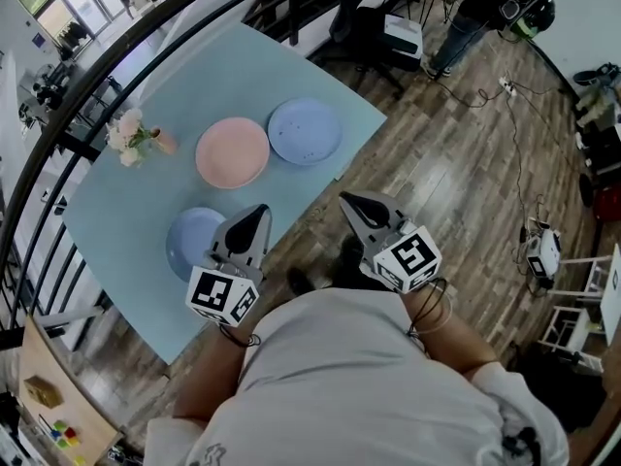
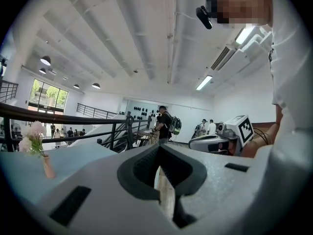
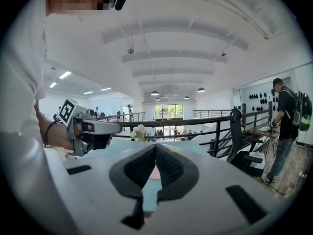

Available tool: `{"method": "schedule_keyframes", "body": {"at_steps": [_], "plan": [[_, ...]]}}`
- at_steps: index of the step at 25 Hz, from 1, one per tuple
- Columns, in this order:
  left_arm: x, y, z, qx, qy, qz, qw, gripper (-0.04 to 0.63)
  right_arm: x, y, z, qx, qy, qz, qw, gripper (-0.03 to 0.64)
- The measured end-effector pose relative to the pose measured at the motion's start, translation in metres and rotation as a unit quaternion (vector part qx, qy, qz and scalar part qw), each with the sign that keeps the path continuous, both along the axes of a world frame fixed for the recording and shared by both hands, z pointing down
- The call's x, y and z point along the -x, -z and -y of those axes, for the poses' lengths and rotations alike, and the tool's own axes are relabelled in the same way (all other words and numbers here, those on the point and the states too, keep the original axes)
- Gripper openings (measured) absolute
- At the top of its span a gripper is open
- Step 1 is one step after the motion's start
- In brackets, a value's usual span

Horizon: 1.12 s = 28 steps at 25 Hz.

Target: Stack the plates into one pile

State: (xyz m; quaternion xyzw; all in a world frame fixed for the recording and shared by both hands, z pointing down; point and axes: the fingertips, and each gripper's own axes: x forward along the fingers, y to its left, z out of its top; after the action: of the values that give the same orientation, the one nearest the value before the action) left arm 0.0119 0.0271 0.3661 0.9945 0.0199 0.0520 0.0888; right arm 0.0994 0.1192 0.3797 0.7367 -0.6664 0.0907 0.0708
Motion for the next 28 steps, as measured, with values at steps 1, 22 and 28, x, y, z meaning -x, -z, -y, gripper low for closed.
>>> {"method": "schedule_keyframes", "body": {"at_steps": [1,22,28], "plan": [[-0.002,0.001,0.002,0.000,0.002,0.000,1.0000,0.005,-0.001,0.000,0.003,0.000,0.003,0.000,1.000,0.006],[-0.114,-0.033,0.055,0.009,0.101,0.053,0.9934,0.005,-0.147,-0.060,0.082,0.088,0.074,0.056,0.992,0.026],[-0.160,-0.061,0.067,0.020,0.134,0.081,0.9874,0.005,-0.202,-0.097,0.096,0.133,0.101,0.085,0.982,0.063]]}}
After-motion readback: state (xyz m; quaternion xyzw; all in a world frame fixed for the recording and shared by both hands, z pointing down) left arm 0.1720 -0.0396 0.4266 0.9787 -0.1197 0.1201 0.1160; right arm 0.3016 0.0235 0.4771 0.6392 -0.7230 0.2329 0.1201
